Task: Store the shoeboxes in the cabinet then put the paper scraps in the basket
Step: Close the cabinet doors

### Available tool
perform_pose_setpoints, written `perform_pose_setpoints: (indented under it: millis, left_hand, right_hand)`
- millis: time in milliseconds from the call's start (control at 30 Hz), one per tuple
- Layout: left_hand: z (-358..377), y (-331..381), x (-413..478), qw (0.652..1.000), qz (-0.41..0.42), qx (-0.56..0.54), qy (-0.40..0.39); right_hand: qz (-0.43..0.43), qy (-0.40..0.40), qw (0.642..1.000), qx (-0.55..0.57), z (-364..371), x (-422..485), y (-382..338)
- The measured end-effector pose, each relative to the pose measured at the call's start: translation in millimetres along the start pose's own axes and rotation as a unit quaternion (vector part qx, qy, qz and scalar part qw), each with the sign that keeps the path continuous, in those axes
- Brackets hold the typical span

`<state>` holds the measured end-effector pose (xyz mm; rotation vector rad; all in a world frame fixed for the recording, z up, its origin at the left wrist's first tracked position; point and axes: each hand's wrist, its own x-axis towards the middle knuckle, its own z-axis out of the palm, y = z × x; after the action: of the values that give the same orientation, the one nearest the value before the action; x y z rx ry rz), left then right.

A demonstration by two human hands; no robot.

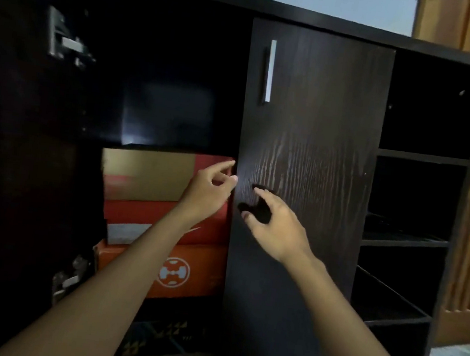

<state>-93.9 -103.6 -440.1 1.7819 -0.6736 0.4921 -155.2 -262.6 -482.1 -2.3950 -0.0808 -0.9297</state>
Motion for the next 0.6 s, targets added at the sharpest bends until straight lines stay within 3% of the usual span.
perform_pose_setpoints:
  millis: [100,267,367,400,467,533,600]
  left_hand:
    - [-27.2,26.7,-47.8,0.999,-0.002,0.037,0.039]
    - [-75.3,72.4,-112.5,0.982,-0.004,0.037,0.186]
    - [-100.1,101.2,-149.9,0.954,0.044,0.137,0.263]
    - [-108.8,110.3,-163.2,0.929,0.071,0.201,0.301]
    - [-126.2,125.9,-188.3,0.847,0.127,0.334,0.393]
    - [-143.7,131.9,-211.2,0.771,0.115,0.407,0.477]
    - [-162.3,131.2,-227.4,0.755,0.036,0.408,0.513]
  right_hand:
    - [-0.03,-0.022,0.997,0.066,-10.8,-17.6,-9.7]
    - [-0.099,-0.098,0.979,0.151,0.9,-36.7,-33.8]
    - [-0.123,-0.135,0.959,0.217,13.9,-50.3,-57.5]
    - [-0.137,-0.149,0.949,0.241,18.3,-56.2,-67.5]
    - [-0.156,-0.186,0.926,0.29,26.5,-67.9,-89.4]
    - [-0.175,-0.219,0.905,0.321,33.9,-78.2,-110.7]
    - [-0.193,-0.242,0.884,0.35,40.8,-88.8,-130.5]
